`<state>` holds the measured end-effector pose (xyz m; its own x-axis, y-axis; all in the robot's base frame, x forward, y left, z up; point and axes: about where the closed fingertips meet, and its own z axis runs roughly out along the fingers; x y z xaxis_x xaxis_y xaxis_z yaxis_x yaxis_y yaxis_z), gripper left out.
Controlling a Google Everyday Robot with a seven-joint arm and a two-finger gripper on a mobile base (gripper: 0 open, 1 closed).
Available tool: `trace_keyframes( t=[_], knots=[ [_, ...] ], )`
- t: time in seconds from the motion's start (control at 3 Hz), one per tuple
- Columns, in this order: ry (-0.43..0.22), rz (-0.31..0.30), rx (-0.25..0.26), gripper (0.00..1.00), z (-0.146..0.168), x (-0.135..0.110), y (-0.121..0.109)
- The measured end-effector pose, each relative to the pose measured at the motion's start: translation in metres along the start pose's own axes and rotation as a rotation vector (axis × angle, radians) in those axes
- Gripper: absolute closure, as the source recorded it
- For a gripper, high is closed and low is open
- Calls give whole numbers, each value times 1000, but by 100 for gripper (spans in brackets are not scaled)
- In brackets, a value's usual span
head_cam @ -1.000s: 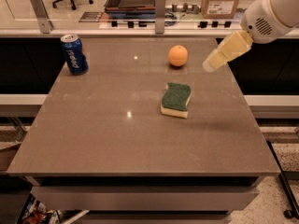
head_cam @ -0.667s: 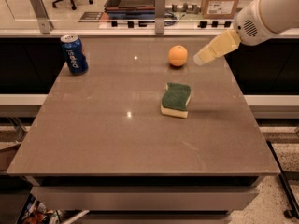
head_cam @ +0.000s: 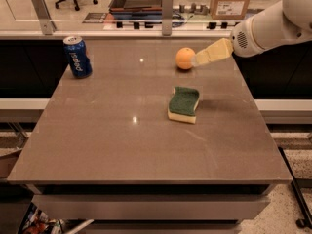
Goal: Move orange near pepsi can
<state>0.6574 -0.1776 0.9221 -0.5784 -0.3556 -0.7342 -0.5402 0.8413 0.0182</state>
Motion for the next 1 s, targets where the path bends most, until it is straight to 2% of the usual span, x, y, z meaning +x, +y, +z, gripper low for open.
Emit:
trace_keyframes(
  t=[0.33,1.0],
  knots=[
    [0,0,0,0,1,0,0],
    [-67,52,-46,0,48,-17,-13]
  ],
)
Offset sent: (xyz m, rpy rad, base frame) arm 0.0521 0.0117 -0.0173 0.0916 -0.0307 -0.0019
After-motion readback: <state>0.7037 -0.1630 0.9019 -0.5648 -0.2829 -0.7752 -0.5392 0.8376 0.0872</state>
